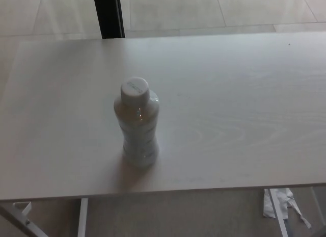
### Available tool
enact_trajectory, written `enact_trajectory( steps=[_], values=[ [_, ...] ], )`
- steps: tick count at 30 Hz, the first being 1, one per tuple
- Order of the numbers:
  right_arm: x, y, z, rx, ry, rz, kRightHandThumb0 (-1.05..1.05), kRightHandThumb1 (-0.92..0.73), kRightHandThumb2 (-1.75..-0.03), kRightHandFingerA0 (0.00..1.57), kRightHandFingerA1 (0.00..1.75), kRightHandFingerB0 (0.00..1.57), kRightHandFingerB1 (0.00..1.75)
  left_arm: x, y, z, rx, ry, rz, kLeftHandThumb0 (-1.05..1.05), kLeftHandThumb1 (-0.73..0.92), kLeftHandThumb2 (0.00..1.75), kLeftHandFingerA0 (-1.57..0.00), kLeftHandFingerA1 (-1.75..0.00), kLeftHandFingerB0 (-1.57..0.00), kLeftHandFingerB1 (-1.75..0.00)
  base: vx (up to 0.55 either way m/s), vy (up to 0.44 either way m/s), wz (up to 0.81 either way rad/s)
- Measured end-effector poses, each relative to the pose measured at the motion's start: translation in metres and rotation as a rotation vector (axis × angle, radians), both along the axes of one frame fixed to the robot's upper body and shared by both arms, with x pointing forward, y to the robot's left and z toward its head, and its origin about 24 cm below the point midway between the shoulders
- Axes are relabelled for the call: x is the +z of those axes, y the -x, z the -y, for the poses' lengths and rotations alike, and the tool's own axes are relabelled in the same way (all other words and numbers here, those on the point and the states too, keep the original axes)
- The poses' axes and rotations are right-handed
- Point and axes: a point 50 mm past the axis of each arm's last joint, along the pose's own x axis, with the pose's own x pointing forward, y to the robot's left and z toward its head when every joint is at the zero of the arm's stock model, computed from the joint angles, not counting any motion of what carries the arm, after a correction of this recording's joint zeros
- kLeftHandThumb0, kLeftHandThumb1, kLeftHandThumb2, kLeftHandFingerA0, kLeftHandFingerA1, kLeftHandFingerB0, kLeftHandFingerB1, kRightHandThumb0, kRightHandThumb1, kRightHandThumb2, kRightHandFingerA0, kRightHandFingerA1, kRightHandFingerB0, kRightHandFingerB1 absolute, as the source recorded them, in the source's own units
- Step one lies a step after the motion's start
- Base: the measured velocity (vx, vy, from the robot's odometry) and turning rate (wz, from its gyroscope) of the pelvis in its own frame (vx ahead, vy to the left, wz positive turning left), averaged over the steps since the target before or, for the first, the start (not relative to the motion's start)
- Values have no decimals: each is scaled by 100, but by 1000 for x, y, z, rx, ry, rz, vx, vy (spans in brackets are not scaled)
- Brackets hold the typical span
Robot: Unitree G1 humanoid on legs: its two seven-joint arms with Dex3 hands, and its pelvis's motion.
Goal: Pick up a bottle and hand it
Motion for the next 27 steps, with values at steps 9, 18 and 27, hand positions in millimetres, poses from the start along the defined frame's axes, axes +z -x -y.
enact_trajectory(
  steps=[9,18,27],
  values=[
    [33,0,20,-83,37,191,-59,-40,-77,97,73,34,46,78,-38,-30,-59,-164,141,-93,39,54,-58,-81,-41,-62,0,0,0],
    [45,-3,23,-90,29,277,-67,-43,-78,91,65,36,47,170,-111,-25,-182,-294,357,-70,45,54,-37,-50,-30,-34,0,0,0],
    [51,-8,23,-84,21,311,-51,-52,-57,84,53,41,35,196,-157,47,-444,-275,474,-37,24,88,-7,-54,0,-48,0,0,0]
  ],
)
